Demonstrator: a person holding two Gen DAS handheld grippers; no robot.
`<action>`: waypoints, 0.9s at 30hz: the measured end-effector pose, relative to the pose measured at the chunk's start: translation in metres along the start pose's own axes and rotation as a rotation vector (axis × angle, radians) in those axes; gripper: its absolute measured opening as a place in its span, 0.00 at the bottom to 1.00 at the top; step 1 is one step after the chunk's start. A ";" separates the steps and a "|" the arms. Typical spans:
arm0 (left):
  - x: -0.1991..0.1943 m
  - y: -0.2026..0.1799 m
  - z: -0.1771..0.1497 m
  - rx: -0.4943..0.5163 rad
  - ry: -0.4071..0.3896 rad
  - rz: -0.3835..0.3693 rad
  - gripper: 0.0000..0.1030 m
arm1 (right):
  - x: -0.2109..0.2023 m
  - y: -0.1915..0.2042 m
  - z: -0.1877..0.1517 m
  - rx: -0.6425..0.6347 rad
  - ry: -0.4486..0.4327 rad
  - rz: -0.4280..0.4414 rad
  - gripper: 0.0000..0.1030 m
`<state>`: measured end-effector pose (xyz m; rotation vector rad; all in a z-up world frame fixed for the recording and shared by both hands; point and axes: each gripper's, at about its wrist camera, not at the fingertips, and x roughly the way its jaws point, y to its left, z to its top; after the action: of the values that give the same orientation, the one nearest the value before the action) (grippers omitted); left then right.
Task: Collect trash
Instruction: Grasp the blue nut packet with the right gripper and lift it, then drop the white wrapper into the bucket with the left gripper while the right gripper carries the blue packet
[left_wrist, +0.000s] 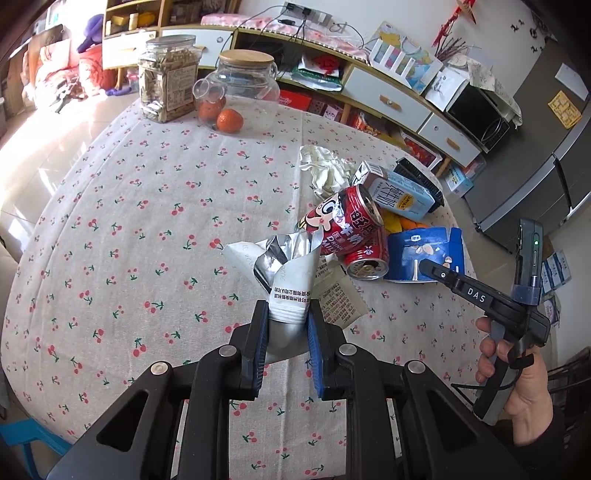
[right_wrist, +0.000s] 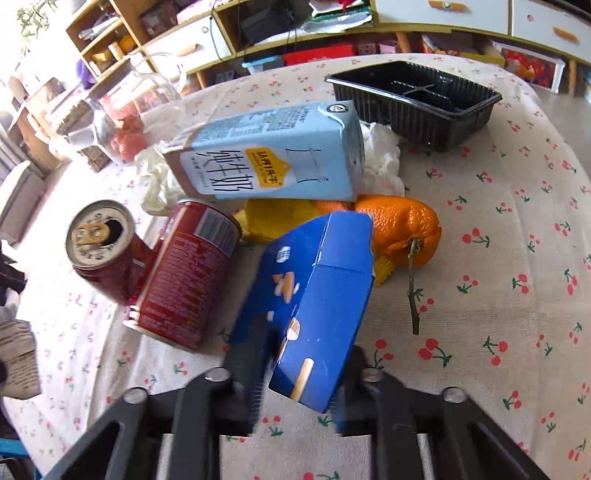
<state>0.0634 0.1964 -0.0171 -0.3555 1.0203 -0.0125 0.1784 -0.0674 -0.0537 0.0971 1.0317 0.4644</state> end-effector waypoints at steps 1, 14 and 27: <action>0.000 -0.003 0.000 0.005 -0.001 -0.003 0.21 | -0.006 0.002 -0.001 -0.017 -0.008 -0.004 0.12; -0.007 -0.046 0.002 0.061 -0.030 -0.053 0.21 | -0.094 -0.015 -0.021 -0.050 -0.095 -0.005 0.10; -0.003 -0.134 0.000 0.175 -0.035 -0.153 0.21 | -0.166 -0.093 -0.045 0.066 -0.155 -0.111 0.10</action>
<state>0.0826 0.0708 0.0247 -0.2725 0.9475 -0.2312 0.1004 -0.2265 0.0289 0.1322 0.8953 0.3170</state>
